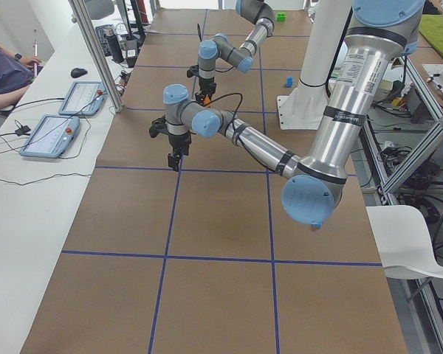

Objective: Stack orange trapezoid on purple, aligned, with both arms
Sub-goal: 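Open the right gripper and lift it away from the stack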

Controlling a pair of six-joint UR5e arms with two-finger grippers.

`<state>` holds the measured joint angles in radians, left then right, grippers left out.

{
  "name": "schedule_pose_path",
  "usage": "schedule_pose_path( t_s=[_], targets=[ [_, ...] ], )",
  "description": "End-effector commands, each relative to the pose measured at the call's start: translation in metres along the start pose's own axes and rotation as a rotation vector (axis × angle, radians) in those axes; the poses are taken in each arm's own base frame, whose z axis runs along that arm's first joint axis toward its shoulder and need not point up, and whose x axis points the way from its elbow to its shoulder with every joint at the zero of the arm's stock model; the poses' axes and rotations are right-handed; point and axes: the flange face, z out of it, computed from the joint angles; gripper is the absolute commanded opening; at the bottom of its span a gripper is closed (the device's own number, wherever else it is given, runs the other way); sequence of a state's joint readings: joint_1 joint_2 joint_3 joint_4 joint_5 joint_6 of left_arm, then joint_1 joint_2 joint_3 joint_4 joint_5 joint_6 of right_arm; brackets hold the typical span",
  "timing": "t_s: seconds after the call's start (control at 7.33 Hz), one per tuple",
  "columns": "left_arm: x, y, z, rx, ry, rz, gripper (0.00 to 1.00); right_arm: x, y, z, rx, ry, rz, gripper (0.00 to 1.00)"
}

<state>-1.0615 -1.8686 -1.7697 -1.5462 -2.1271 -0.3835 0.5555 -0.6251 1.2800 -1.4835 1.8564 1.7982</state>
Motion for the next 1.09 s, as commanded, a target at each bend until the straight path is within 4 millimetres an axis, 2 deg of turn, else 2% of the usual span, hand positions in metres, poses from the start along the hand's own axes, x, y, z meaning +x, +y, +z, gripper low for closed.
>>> schedule_pose_path(
  t_s=[0.0,0.14,0.27,0.41,0.55,0.82,0.95],
  targets=[
    [0.000,0.000,0.000,0.000,0.001,0.000,1.00,-0.007,-0.009,-0.017,-0.003,-0.025,0.006,1.00],
    [0.000,0.000,0.000,0.000,0.001,0.008,1.00,-0.010,-0.024,-0.049,-0.037,-0.063,0.017,1.00],
    [-0.001,0.000,-0.002,0.006,0.003,0.015,1.00,-0.003,-0.048,-0.096,-0.058,-0.124,0.024,1.00],
    [-0.008,0.008,0.000,0.003,0.003,0.034,1.00,0.035,-0.086,-0.120,-0.069,-0.145,-0.026,1.00],
    [-0.038,0.011,-0.010,0.011,-0.002,0.100,1.00,0.103,-0.124,-0.128,-0.046,-0.147,-0.136,1.00],
    [-0.140,0.053,-0.029,0.003,0.029,0.161,1.00,0.222,-0.230,-0.126,-0.026,-0.088,-0.281,1.00],
    [-0.175,0.081,-0.029,-0.009,0.014,0.126,1.00,0.290,-0.290,-0.131,-0.028,-0.061,-0.371,1.00]
  ],
)
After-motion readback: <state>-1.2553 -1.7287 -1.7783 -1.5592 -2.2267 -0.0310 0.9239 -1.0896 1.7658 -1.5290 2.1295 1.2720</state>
